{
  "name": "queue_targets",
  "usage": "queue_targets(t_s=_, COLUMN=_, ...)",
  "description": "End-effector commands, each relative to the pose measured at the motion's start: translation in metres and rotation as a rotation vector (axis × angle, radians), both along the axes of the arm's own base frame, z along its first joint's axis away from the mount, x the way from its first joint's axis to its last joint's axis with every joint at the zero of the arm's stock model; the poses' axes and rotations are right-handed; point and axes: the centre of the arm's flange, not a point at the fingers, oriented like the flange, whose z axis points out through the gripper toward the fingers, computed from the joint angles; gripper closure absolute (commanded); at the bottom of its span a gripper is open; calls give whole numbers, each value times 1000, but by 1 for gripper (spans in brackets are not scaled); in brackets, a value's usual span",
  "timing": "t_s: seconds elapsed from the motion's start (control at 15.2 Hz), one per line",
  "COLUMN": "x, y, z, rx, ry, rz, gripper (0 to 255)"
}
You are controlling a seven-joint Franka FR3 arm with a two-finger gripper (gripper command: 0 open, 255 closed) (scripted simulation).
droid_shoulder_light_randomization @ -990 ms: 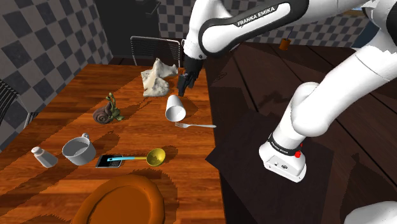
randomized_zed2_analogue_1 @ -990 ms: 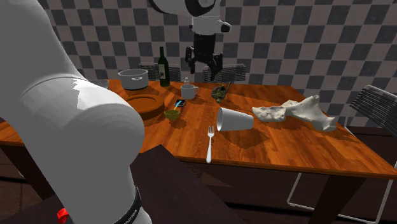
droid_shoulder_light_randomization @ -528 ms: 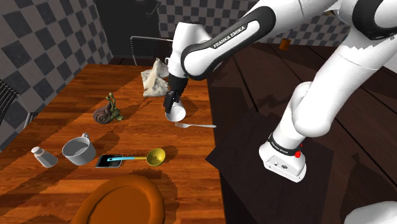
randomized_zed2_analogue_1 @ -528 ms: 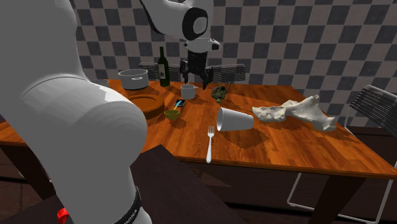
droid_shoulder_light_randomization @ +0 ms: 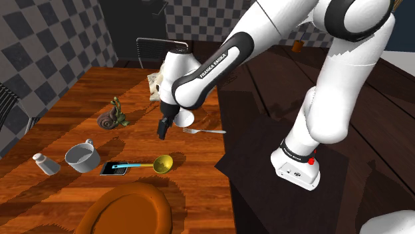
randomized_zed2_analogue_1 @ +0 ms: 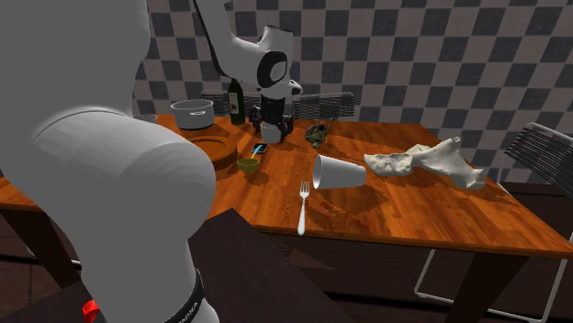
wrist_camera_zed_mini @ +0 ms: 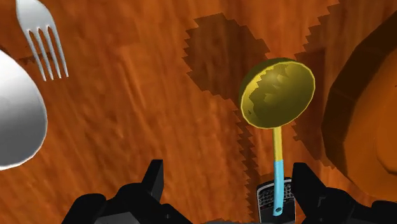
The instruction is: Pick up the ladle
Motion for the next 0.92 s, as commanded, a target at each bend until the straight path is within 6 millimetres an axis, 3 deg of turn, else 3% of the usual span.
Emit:
queue_targets(t_s=0.0, x=3, y=20, z=-16, rx=8, ry=-2, rz=33, gripper=0)
queue_targets(t_s=0.66, x=8, y=116, z=-98, rx=42, ry=-8, rz=194, gripper=0)
queue_targets(t_s=0.86, x=8, y=116, z=-114, rx=42, ry=-8, rz=194, gripper=0)
